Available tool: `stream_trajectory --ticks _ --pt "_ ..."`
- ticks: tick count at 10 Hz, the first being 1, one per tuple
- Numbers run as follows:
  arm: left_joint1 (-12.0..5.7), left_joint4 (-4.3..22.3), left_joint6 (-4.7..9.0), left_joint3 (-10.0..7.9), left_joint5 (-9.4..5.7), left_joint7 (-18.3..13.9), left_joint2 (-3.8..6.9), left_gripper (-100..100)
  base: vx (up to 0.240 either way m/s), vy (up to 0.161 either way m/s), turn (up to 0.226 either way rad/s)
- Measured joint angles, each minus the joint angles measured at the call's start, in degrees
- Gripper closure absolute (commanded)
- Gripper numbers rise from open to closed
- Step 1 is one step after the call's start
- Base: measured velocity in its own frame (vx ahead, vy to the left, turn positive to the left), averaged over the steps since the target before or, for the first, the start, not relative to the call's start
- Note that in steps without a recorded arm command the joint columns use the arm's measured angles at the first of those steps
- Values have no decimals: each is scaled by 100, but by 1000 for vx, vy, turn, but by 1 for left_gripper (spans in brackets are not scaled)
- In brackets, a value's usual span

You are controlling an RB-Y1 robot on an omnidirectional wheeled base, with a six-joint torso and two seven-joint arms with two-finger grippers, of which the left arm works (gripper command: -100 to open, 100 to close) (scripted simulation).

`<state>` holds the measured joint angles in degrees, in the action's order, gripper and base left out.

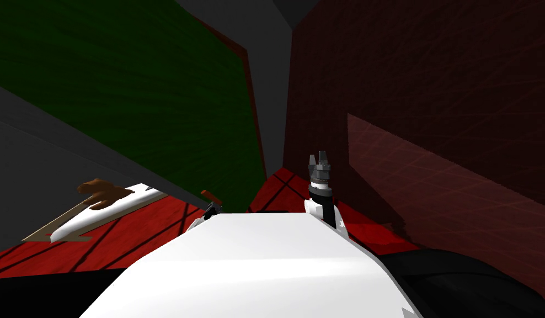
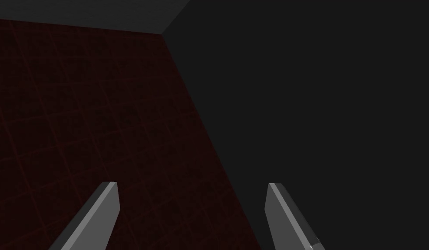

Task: Push the door open

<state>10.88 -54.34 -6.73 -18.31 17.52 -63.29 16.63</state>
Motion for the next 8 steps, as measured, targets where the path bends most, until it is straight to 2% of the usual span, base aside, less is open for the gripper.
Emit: stream_trajectory --ticks 1,2,3,4,5,6,7,8 --pt "-66 181 133 -119 98 29 -52 100 7 1 -8" --pt "24 48 100 -48 44 20 -37 100 9 1 15" --pt "-19 97 89 -59 49 18 -30 100 -4 -22 -8" --pt "-5 17 -58 34 18 8 21 100 -3 -19 0" --pt "2 -34 -143 22 63 20 -12 100 -2 -5 -5" --pt "-81 166 -34 -39 112 32 -3 100 -9 -10 -11" --pt "-124 272 9 0 65 18 67 100 -5 -8 19" --pt "-98 192 -39 16 61 17 49 100 0 0 0"
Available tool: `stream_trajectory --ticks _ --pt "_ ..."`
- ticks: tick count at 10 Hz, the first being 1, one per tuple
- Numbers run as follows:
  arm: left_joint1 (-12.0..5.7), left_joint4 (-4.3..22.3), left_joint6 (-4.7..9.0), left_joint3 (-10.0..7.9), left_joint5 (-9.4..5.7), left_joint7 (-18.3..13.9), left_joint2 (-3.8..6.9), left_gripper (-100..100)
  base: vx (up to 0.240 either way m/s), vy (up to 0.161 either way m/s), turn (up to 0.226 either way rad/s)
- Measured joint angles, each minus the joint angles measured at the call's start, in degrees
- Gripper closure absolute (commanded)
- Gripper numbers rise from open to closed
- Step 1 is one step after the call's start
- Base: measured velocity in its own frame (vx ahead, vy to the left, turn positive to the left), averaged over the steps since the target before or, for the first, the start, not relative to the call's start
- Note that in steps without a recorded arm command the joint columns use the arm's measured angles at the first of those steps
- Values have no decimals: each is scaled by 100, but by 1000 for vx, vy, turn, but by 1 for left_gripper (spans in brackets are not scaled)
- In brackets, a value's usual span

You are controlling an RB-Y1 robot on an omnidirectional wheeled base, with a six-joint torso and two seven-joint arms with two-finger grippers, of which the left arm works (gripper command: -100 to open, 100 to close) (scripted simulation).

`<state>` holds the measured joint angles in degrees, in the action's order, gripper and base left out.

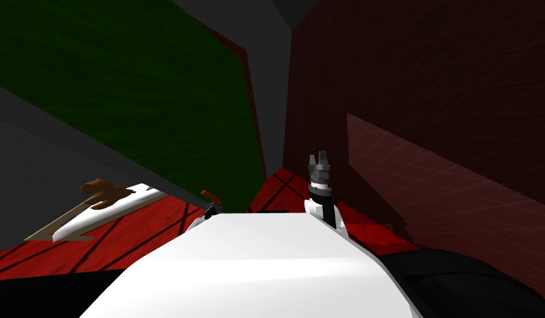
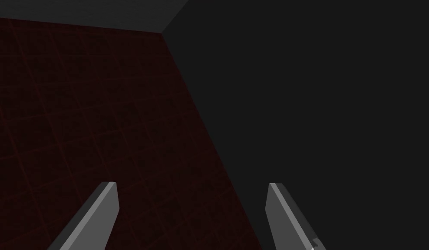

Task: Push the door open

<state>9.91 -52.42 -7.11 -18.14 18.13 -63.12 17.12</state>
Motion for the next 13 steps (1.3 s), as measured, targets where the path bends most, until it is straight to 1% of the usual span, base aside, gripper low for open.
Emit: stream_trajectory --ticks 1,2,3,4,5,6,7,8,9,10,11,12,13 --pt "-8 44 29 -7 1 0 10 100 9 4 -9" --pt "74 -94 -20 17 -11 -1 -18 100 -3 3 15" --pt "82 -130 -60 49 -36 -6 -5 100 2 -4 -17" --pt "105 -143 -47 40 -31 -6 -9 100 8 -1 5" --pt "68 -92 -15 -24 27 9 -48 100 -22 -41 40" --pt "69 -128 -87 -8 48 14 26 100 -24 -65 21" --pt "30 -117 -190 -1 84 19 88 100 -10 -51 5" --pt "-16 -71 -260 -10 142 32 109 100 -2 -41 -9" --pt "-5 -106 -346 -16 215 50 74 100 0 -34 -20" --pt "-9 -50 -350 -15 240 54 81 100 -2 -19 12" --pt "10 -90 -379 -1 243 56 65 100 -4 -29 -14" --pt "-32 2 -418 75 190 50 152 100 -2 -21 -25" --pt "-55 63 -433 96 181 46 191 100 0 0 0"
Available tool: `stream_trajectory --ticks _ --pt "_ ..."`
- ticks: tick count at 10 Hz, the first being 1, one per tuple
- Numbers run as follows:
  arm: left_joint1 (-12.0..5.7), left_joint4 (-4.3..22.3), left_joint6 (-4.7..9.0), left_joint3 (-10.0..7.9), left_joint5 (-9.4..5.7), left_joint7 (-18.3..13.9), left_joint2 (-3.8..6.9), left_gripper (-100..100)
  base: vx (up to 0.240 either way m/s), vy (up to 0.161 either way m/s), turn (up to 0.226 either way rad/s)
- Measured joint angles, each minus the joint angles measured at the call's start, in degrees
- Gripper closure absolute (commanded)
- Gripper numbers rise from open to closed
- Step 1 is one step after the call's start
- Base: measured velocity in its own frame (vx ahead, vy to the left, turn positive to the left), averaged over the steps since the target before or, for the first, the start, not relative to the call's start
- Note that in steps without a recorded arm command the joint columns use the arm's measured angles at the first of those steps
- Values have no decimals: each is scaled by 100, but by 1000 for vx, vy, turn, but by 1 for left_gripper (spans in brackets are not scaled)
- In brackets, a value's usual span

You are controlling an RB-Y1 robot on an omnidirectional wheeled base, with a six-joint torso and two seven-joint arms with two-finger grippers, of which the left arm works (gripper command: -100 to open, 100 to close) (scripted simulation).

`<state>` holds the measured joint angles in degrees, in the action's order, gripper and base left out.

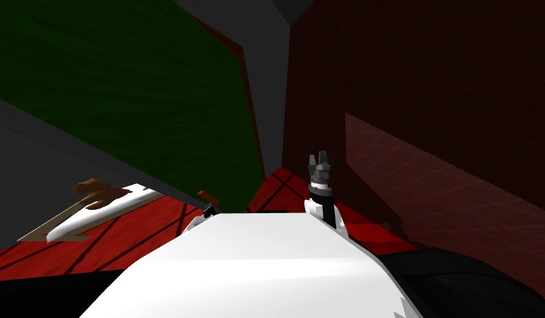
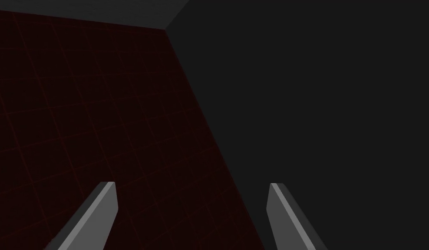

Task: Push the door open

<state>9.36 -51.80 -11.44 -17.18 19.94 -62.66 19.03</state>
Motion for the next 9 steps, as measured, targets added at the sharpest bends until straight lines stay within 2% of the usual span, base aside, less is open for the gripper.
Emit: stream_trajectory --ticks 1,2,3,4,5,7,9 --pt "56 -152 -111 40 -21 7 -24 100 0 0 0" --pt "-2 -8 -84 13 21 8 -46 100 9 -60 -61" --pt "-66 183 -123 -1 153 17 -97 100 7 -50 -2" --pt "-42 122 -264 70 149 34 -97 100 12 -61 -99" --pt "-74 162 -328 138 191 46 -151 -100 -11 -48 -112" --pt "-122 215 -511 233 385 82 -149 -100 -51 -14 -63" --pt "-230 370 -763 338 712 123 -134 -100 -65 -28 -79"
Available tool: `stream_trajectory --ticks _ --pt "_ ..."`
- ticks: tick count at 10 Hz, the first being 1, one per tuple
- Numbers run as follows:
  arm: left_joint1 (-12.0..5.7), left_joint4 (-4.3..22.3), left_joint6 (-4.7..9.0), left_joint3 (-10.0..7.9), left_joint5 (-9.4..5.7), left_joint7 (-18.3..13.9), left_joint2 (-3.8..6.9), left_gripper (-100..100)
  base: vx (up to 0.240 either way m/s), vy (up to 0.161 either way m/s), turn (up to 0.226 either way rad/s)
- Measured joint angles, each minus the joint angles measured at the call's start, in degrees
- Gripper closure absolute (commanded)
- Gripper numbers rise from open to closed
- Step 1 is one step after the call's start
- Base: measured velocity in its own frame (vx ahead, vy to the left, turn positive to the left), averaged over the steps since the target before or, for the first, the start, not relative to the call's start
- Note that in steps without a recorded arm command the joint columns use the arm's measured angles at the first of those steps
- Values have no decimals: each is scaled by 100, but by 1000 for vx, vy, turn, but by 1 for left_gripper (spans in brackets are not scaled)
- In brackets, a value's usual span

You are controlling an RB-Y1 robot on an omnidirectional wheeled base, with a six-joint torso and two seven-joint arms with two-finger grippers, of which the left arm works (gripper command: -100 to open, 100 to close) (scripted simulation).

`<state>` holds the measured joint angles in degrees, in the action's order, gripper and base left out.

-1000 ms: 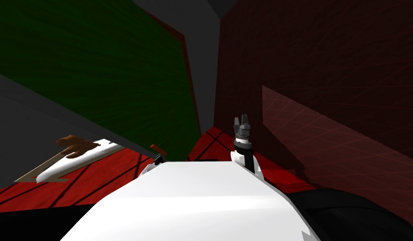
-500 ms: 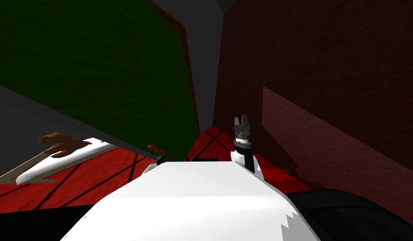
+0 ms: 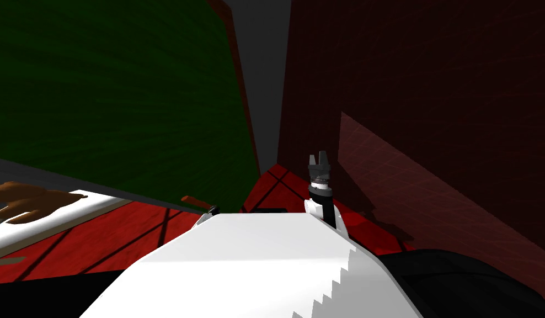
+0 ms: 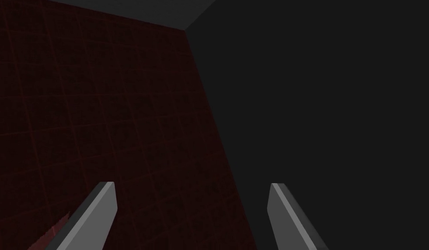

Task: Push the door open

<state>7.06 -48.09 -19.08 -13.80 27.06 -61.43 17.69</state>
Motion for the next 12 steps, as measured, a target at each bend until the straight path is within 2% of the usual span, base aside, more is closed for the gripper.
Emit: stream_trajectory --ticks 1,2,5,8,11,12 --pt "10 -30 -119 62 31 32 9 -100 -45 -27 -64" --pt "-5 -20 -267 132 145 65 12 -100 -68 -42 -119" --pt "-85 59 -731 329 571 162 31 -100 -51 -28 -71" --pt "-238 286 -1114 462 1015 180 51 -100 -43 -31 -83" --pt "-302 343 -1592 665 1454 288 61 -100 -39 -32 -78" --pt "-309 329 -1766 708 1552 337 62 -100 -23 -12 14"
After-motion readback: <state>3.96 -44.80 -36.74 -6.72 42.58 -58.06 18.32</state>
